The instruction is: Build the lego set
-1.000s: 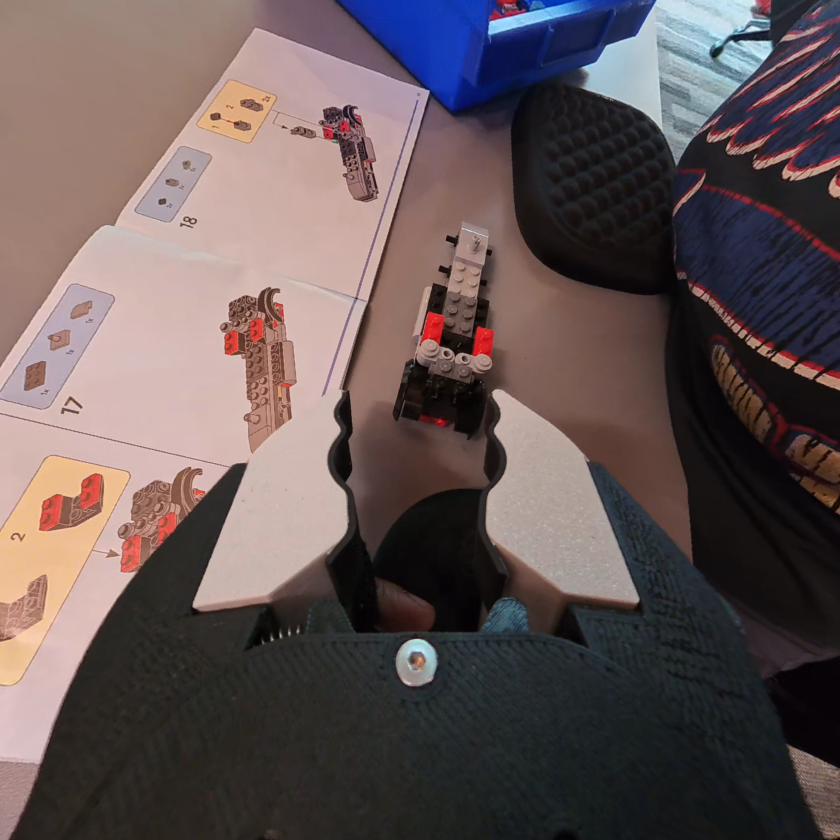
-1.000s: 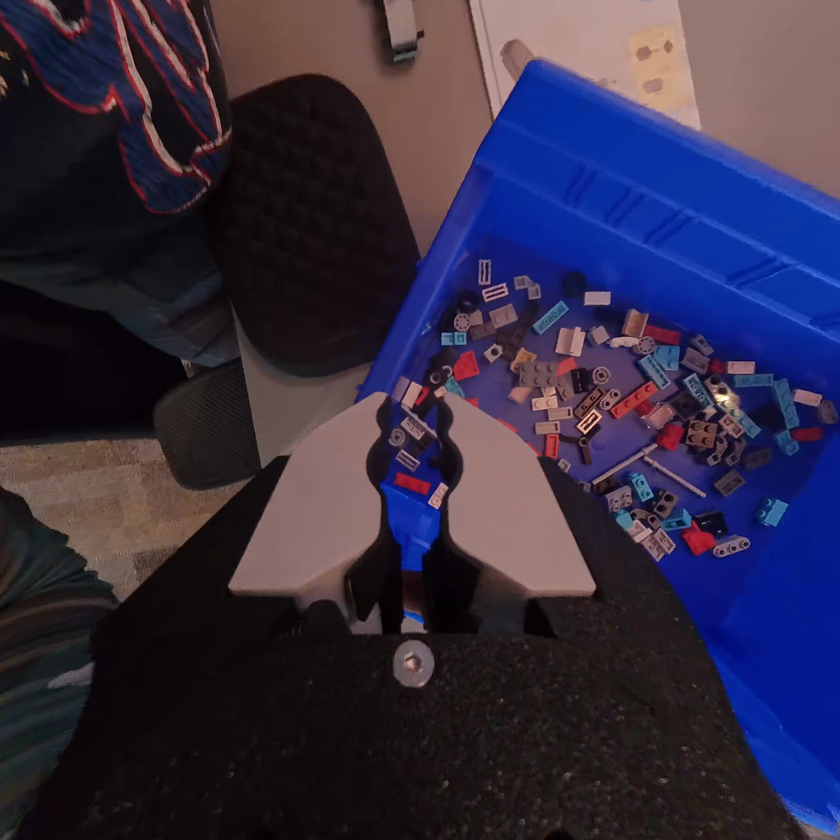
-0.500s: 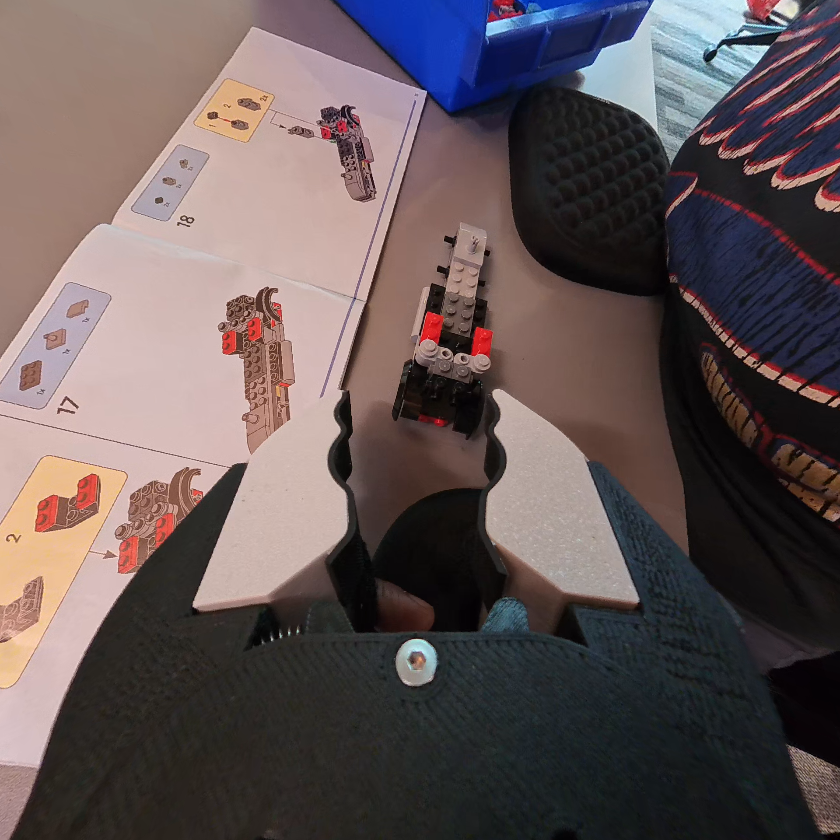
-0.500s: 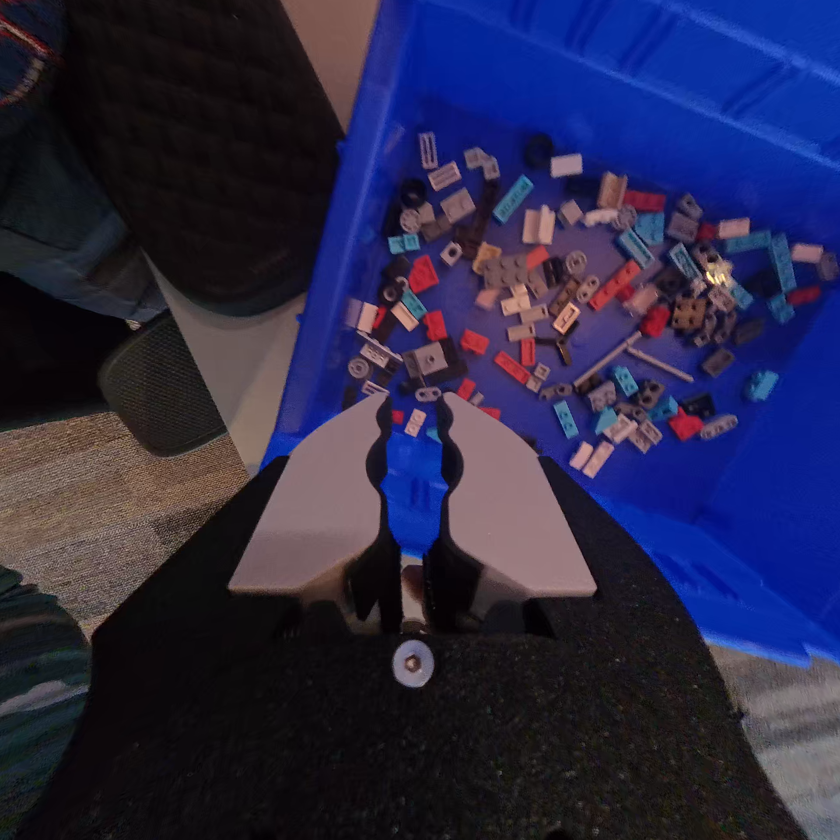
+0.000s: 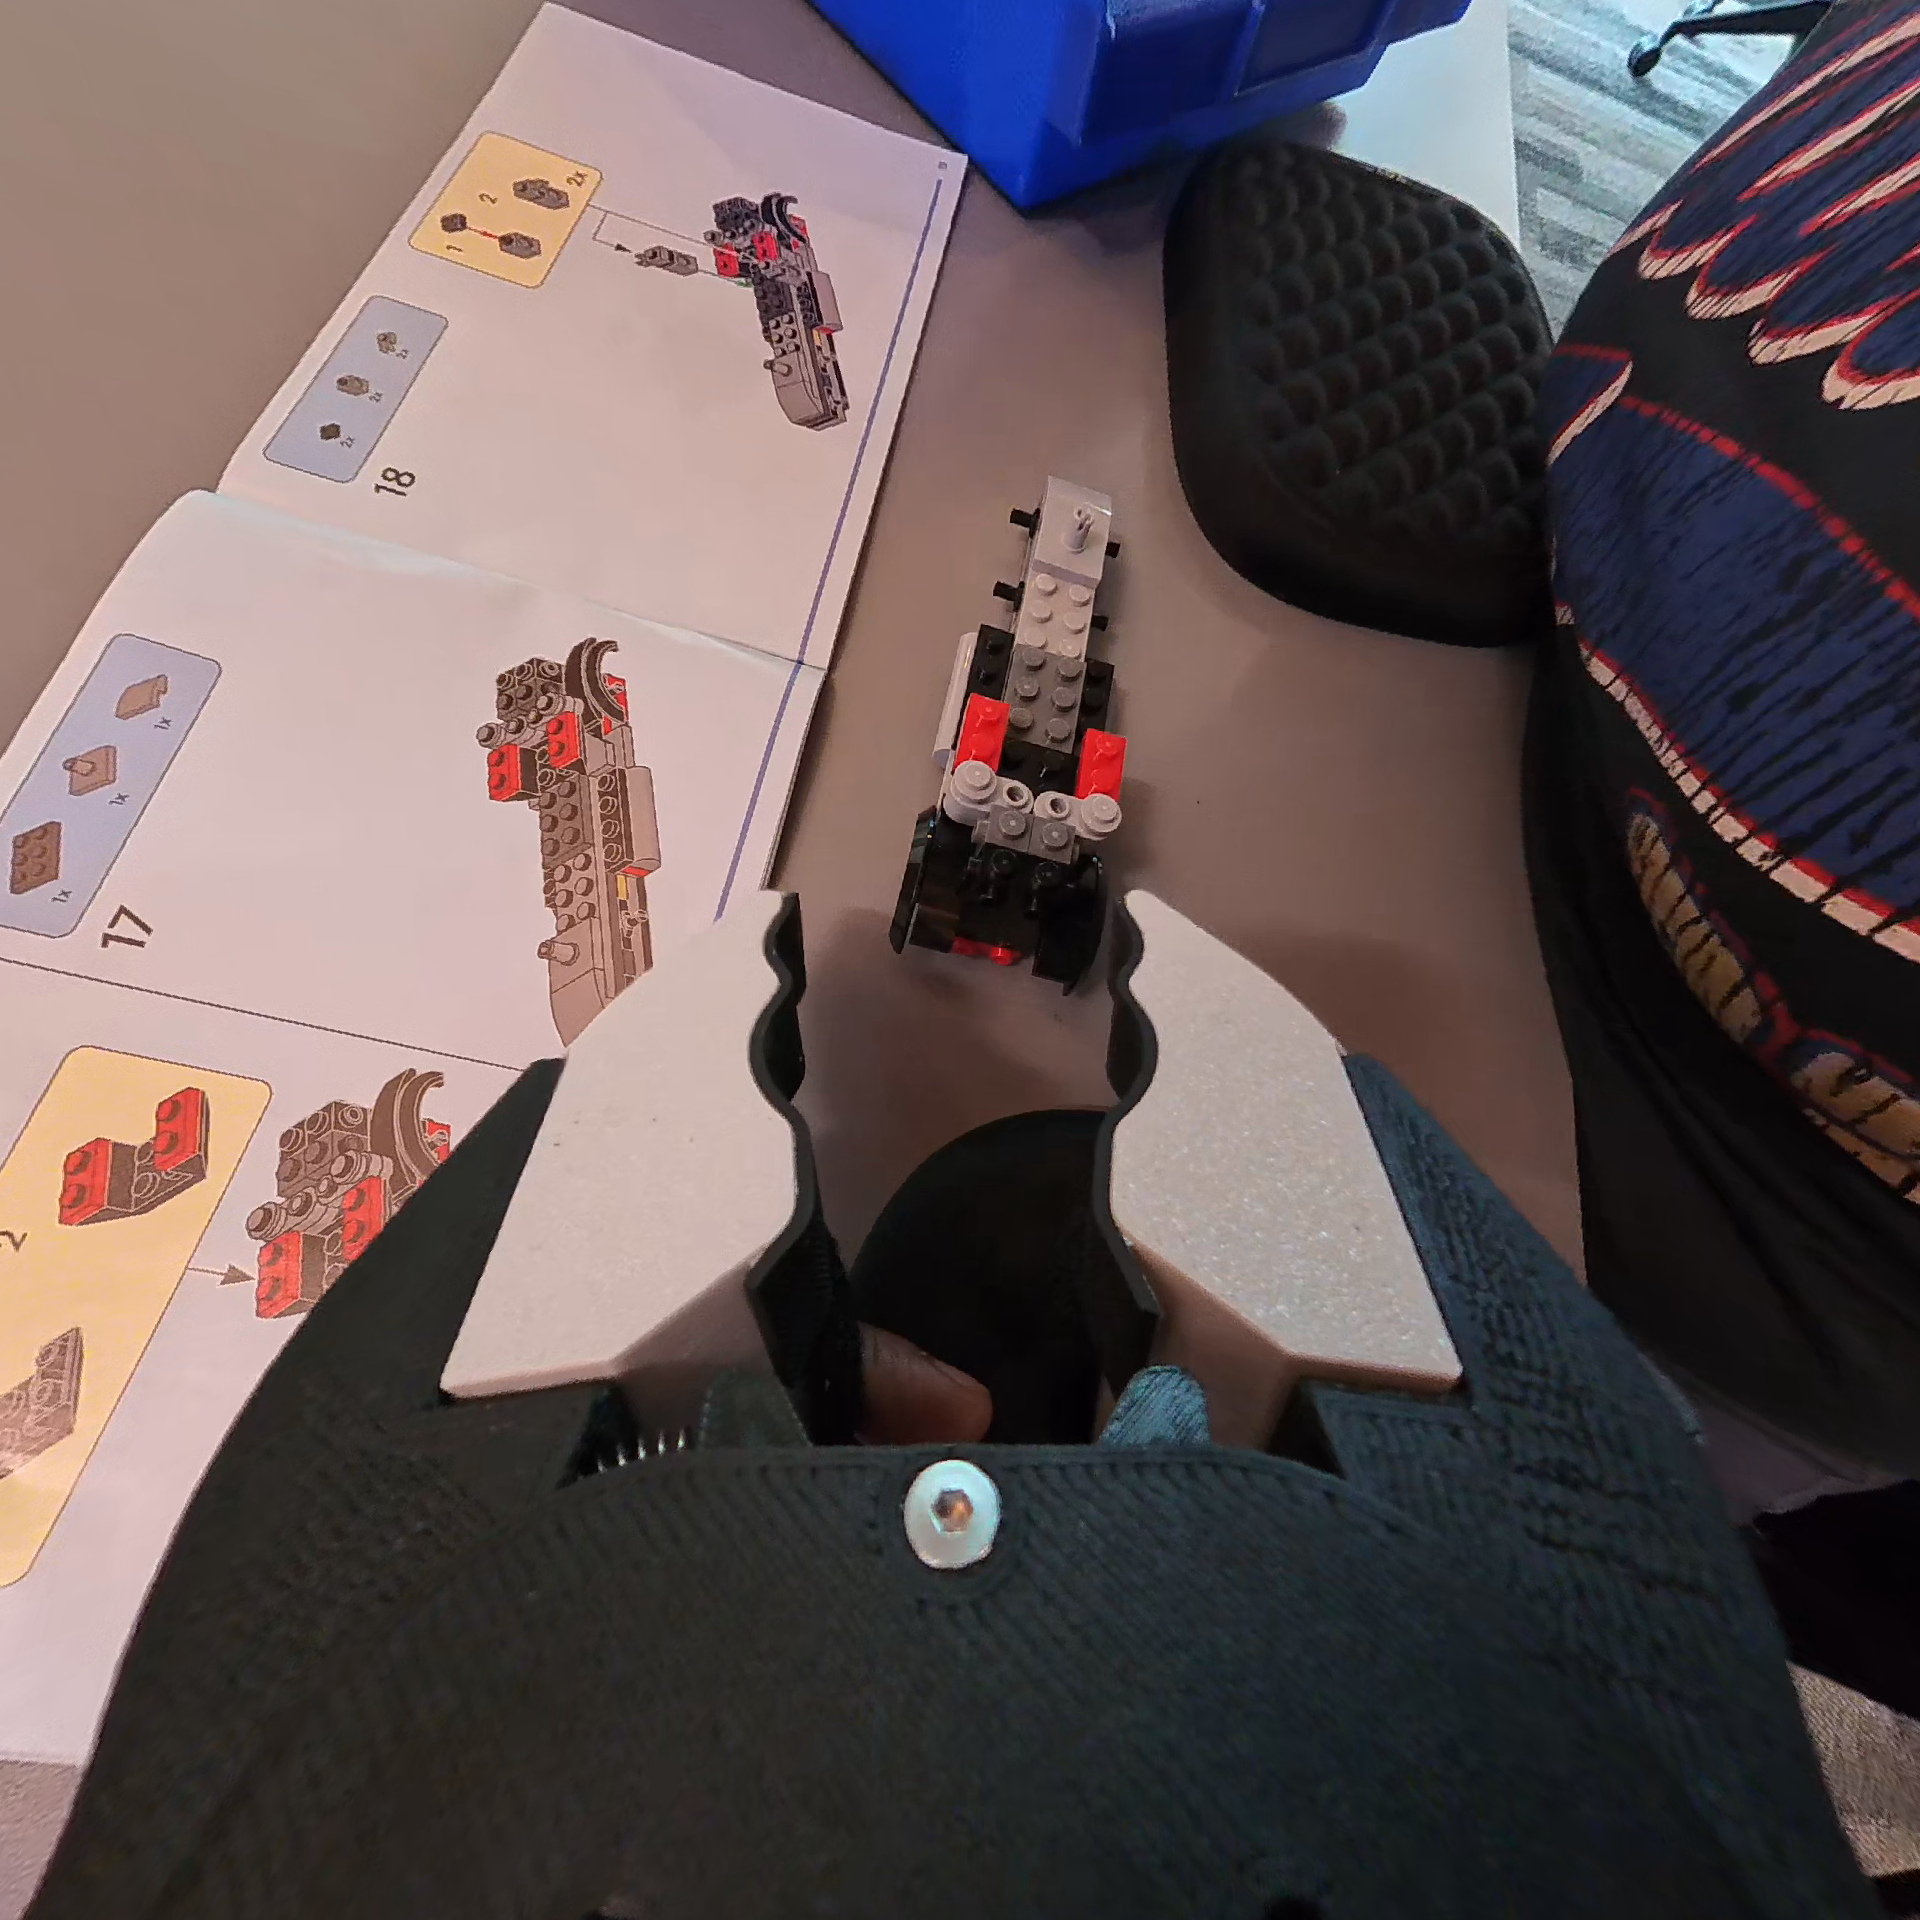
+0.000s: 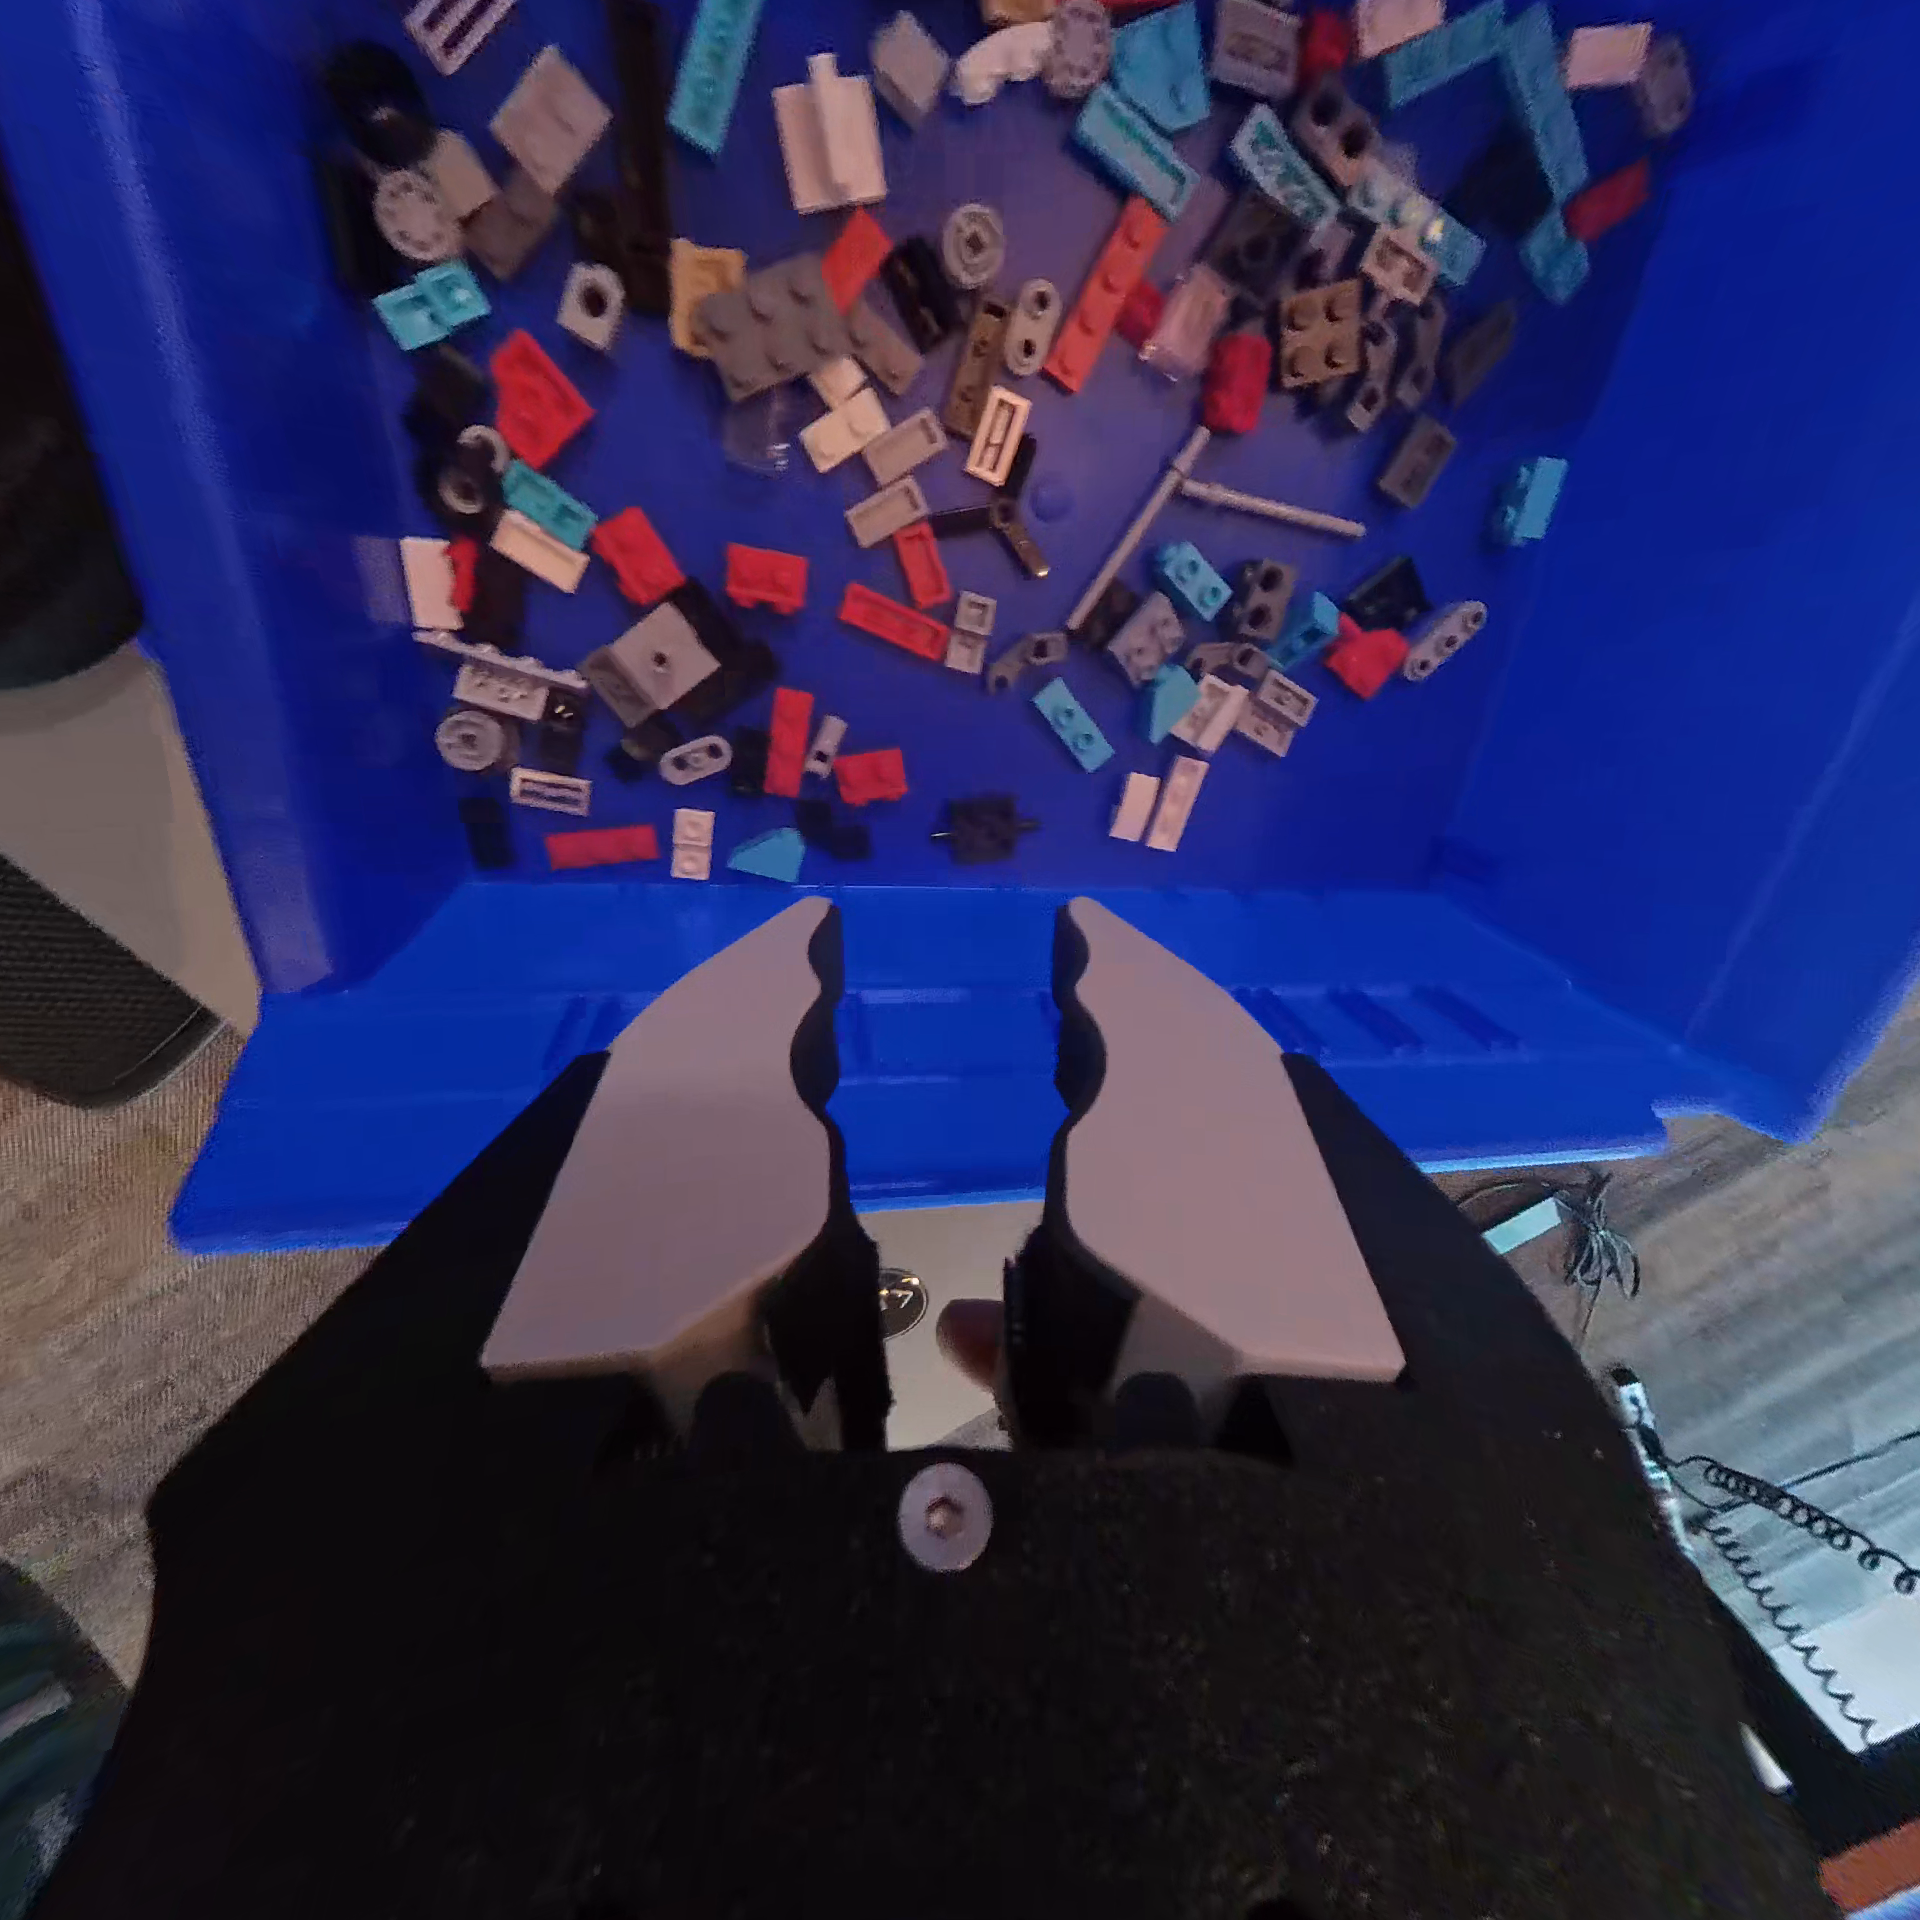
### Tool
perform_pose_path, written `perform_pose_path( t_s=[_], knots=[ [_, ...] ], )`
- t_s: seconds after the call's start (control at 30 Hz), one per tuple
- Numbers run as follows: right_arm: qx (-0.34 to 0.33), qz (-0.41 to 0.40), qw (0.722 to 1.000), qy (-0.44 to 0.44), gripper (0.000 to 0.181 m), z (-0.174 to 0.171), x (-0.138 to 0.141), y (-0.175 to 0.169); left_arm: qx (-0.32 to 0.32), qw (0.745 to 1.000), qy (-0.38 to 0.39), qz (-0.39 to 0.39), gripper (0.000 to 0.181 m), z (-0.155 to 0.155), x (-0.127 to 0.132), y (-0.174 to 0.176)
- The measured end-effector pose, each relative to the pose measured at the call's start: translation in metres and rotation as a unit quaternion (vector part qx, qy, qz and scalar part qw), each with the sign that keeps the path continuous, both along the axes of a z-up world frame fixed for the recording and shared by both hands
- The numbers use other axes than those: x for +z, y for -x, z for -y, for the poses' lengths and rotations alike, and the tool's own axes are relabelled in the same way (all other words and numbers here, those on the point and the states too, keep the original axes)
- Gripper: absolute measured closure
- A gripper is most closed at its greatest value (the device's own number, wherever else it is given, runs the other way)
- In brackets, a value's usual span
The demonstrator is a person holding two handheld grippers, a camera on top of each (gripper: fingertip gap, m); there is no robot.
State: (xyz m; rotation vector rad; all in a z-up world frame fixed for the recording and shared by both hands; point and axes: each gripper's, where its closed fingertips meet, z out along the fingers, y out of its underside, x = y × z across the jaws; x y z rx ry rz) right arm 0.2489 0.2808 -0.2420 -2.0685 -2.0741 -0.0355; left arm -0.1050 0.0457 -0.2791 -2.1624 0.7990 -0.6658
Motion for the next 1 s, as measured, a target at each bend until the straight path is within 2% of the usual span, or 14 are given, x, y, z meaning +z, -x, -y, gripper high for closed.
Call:
perform_pose_path(
  t_s=[0.17, 0.23, 0.4, 0.43, 0.5, 0.6, 0.77, 0.83, 0.93, 1.0],
  knots=[
    [-0.042, -0.051, 0.998, -0.014, 0.12, -0.038, 0.0, 0.013, -0.004, 1.0, 0.005, -0.007, 0.125, 0.001, -0.002, -0.001],
    [-0.05, -0.033, 0.998, -0.014, 0.122, -0.051, -0.007, 0.014, -0.002, 1.0, 0.007, -0.003, 0.125, 0.0, -0.002, 0.0],
    [-0.016, -0.006, 1.0, 0.003, 0.137, -0.069, -0.025, 0.027, -0.003, 1.0, 0.007, -0.002, 0.125, 0.001, -0.002, 0.0],
    [-0.025, -0.006, 1.0, -0.014, 0.137, -0.08, -0.026, 0.028, -0.002, 1.0, 0.006, -0.003, 0.125, 0.0, -0.002, 0.0],
    [-0.054, -0.02, 0.998, -0.023, 0.122, -0.096, -0.028, 0.032, -0.001, 1.0, 0.003, -0.006, 0.125, 0.0, -0.002, 0.0],
    [-0.077, -0.013, 0.997, 0.01, 0.104, -0.098, -0.034, 0.034, 0.0, 1.0, 0.0, -0.01, 0.125, 0.0, -0.002, 0.0],
    [-0.063, 0.025, 0.998, -0.004, 0.106, -0.093, -0.03, 0.038, -0.001, 1.0, 0.005, -0.01, 0.125, 0.0, -0.003, 0.0],
    [-0.046, 0.017, 0.999, 0.017, 0.1, -0.085, -0.03, 0.049, -0.002, 1.0, 0.008, -0.009, 0.125, 0.0, -0.004, 0.0],
    [-0.015, 0.014, 0.998, 0.064, 0.081, -0.073, -0.04, 0.062, -0.002, 1.0, 0.005, -0.009, 0.125, -0.001, -0.003, 0.0],
    [0.022, -0.006, 0.997, 0.075, 0.077, -0.07, -0.046, 0.076, -0.001, 1.0, 0.003, -0.008, 0.125, -0.001, -0.003, 0.0]
  ],
)
